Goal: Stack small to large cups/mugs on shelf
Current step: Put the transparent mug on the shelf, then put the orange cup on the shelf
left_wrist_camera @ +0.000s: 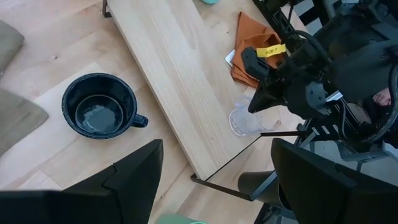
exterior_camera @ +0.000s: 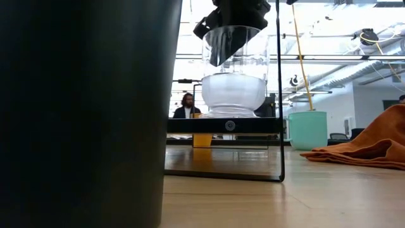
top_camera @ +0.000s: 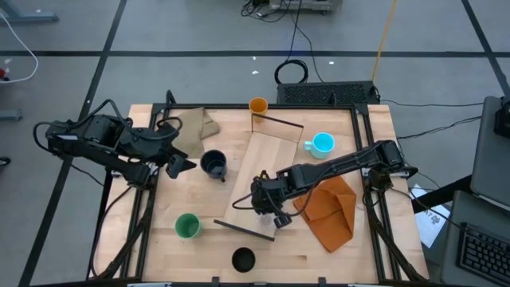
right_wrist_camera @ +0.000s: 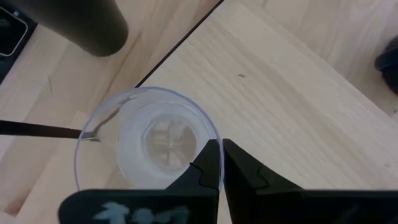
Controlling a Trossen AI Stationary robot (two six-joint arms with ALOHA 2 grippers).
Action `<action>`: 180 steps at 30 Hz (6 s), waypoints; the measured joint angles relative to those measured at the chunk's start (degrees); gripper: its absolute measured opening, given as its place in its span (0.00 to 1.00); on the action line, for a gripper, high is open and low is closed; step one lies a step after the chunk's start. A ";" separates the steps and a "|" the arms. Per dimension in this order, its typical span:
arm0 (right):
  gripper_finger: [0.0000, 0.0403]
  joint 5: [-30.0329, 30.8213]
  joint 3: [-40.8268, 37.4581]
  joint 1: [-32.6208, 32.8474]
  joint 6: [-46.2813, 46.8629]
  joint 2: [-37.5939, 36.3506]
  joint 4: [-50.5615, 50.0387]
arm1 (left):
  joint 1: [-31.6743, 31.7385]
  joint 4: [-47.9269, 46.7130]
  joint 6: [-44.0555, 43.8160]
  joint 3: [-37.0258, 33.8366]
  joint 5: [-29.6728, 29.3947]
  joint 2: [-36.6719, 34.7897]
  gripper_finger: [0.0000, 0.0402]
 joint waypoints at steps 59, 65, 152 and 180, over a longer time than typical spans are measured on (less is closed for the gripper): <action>0.34 4.68 0.00 -0.77 7.86 -18.11 6.57 | -0.83 -4.76 -1.95 0.04 3.19 2.25 0.74; 0.34 6.49 0.00 -3.66 10.79 -23.40 7.26 | -2.91 -11.24 -2.21 0.04 6.14 6.74 0.74; 0.34 16.76 -0.09 -6.50 33.72 -31.50 6.35 | 58.08 -5.96 63.76 43.87 20.58 56.56 0.74; 0.34 16.80 -6.25 -5.85 30.24 -36.30 23.42 | 54.55 0.62 22.23 42.80 22.36 65.88 0.74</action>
